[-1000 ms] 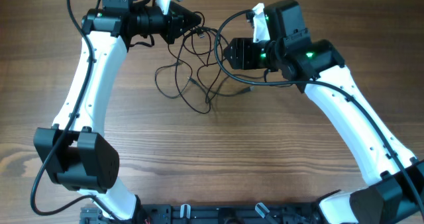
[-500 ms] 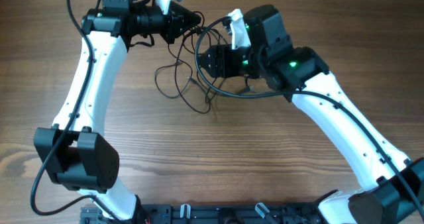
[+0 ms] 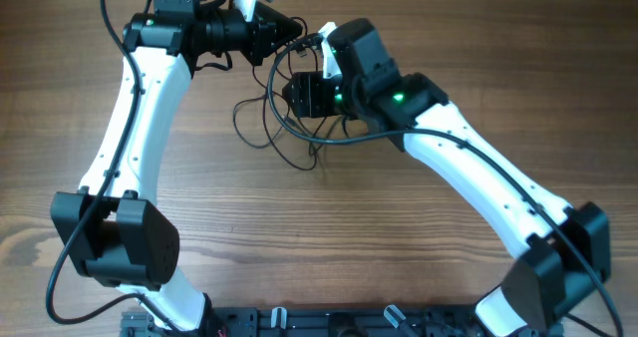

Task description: Untangle cables

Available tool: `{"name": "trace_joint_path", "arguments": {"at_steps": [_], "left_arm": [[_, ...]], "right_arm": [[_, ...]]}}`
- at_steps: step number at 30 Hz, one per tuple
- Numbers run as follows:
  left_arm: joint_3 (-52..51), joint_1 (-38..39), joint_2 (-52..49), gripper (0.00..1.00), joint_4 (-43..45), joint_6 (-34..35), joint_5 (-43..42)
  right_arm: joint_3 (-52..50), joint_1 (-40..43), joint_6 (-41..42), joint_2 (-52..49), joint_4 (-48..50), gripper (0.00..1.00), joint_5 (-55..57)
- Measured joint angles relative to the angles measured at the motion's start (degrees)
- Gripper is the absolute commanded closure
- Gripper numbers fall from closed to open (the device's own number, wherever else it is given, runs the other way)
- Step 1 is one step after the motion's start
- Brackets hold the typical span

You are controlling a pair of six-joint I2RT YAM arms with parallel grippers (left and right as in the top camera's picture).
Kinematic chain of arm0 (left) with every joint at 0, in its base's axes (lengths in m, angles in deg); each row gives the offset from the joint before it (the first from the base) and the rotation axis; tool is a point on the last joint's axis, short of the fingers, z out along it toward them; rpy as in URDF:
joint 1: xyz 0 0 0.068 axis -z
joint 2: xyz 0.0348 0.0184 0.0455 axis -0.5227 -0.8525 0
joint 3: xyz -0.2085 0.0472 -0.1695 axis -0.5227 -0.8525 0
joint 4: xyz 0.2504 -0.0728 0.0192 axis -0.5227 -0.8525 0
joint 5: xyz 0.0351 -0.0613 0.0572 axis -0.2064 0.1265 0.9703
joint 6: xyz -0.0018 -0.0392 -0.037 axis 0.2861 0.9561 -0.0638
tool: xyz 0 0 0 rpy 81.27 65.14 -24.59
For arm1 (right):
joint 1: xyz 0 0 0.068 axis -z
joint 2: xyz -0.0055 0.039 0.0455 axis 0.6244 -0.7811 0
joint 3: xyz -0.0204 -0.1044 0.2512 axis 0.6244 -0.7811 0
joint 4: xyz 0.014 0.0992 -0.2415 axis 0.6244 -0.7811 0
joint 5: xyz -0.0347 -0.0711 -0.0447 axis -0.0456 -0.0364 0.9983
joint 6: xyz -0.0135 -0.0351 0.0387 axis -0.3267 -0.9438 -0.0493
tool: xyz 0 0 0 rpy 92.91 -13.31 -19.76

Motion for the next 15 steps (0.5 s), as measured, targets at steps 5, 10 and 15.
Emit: {"name": "trace_joint_path", "arguments": {"at_steps": [5, 10, 15], "left_arm": [[0.0, 0.0, 0.0, 0.96, -0.2, 0.0, 0.0], [0.0, 0.0, 0.0, 0.96, -0.2, 0.2, 0.0], [0.0, 0.0, 0.0, 0.96, -0.2, 0.2, 0.0]], "right_arm": [[0.0, 0.0, 0.9, -1.6, 1.9, 0.32, 4.4], [0.0, 0.0, 1.2, -1.6, 4.7, 0.33, 10.9], [0.0, 0.0, 1.2, -1.6, 6.0, 0.50, 15.4]]}}
